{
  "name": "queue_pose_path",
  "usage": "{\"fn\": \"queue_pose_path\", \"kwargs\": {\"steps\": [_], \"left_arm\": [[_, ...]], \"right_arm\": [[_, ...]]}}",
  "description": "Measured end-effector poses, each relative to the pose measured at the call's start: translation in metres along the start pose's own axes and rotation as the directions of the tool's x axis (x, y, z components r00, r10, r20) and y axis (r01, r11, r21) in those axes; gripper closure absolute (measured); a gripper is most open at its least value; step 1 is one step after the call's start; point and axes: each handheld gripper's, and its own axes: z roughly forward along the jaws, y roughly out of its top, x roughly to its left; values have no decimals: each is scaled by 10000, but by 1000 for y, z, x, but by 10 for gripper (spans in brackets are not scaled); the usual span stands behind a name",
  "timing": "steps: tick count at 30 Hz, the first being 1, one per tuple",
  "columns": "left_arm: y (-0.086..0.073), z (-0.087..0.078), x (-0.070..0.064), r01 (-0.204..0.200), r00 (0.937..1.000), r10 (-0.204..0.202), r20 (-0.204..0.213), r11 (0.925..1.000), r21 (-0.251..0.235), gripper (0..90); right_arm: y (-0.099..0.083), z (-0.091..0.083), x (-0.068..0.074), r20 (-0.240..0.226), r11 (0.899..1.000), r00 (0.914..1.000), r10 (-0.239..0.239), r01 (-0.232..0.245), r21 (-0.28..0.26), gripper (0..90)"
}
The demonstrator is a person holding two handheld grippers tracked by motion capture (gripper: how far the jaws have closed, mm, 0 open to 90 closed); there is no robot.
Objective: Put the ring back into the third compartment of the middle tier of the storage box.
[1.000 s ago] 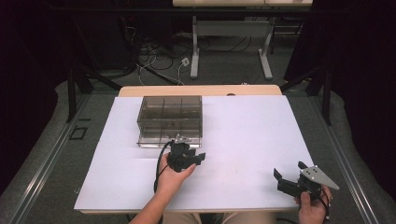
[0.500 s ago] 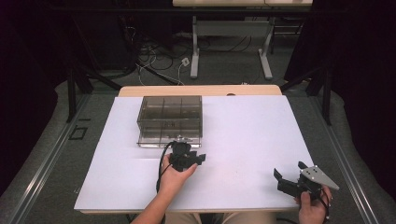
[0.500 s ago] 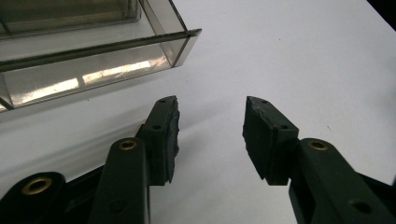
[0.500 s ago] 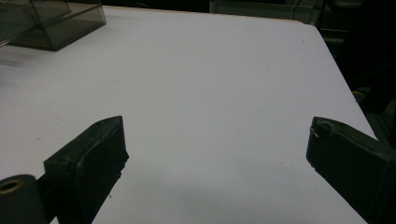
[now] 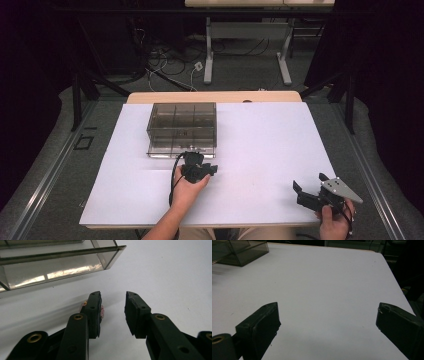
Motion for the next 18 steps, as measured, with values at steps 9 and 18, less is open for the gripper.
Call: {"fn": "queue_pose_path", "kwargs": {"steps": [9, 18], "left_arm": [[0, 5, 0, -9, 10000, 10, -64, 10000, 87, 703], [0, 9, 1, 8, 9998, -8, -214, 10000, 36, 729]], "right_arm": [[0, 0, 1, -53, 10000, 10000, 24, -24, 45, 48], [0, -1, 1, -65, 9994, 10000, -36, 38, 354, 49]]}}
